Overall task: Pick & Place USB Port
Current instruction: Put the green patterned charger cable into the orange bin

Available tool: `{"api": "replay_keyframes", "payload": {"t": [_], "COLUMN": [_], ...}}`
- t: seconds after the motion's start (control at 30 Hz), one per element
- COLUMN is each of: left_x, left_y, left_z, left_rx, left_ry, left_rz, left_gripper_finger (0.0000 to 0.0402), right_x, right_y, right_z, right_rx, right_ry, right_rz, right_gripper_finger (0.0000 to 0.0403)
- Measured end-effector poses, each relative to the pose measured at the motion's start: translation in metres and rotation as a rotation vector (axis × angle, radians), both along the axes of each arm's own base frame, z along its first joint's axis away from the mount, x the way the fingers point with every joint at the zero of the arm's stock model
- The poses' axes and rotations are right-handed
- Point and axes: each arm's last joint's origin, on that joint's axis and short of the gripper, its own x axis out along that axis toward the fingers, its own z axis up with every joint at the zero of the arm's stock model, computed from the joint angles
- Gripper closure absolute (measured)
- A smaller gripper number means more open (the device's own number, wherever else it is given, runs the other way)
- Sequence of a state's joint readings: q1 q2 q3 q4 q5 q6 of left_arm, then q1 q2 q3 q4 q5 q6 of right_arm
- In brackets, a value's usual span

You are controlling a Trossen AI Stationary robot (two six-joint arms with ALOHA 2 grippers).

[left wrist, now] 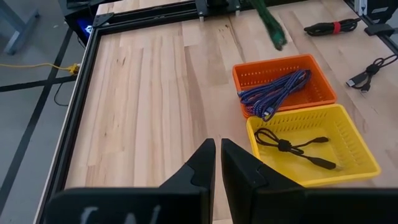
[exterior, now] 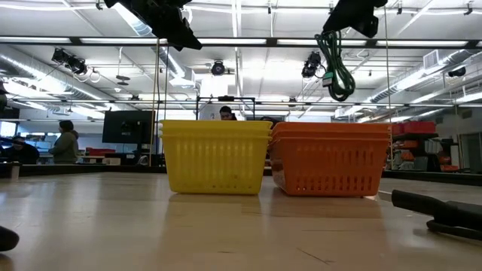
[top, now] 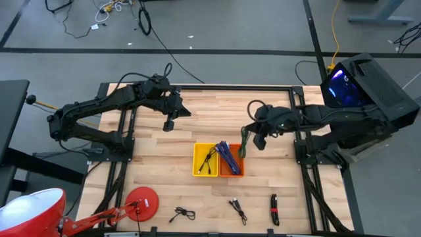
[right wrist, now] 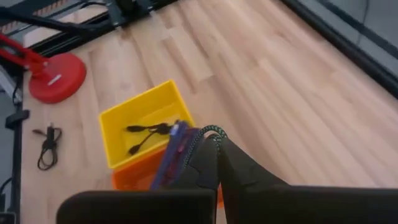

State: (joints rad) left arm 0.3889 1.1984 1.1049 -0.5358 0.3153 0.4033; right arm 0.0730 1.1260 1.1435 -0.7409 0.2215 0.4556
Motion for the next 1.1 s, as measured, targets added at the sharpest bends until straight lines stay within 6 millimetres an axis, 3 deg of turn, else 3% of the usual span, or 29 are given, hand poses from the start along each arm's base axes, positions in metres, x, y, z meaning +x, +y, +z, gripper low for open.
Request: {"api": "replay_keyframes", "payload": {"t": [0.53,1.1], "left_x": [0.000,0.000], "left_y": [0.000,0.000], "left_z": [0.000,0.000], "left_rx": [0.003,0.015], "left_ry": [-0.001,0.001], "left_rz": [-0.002,0.000], "left_gripper_finger": [0.0369,0.0369], "right_x": [0.049,0.072], "right_y": [0.012,0.013], "right_z": [-0.044,-0.067], "right_rx": [0.044,0.016], "right_ry": [0.164,0.208], "right_rz": [0.114,0.144], "right_gripper_finger": [0.0403,0.0402]}}
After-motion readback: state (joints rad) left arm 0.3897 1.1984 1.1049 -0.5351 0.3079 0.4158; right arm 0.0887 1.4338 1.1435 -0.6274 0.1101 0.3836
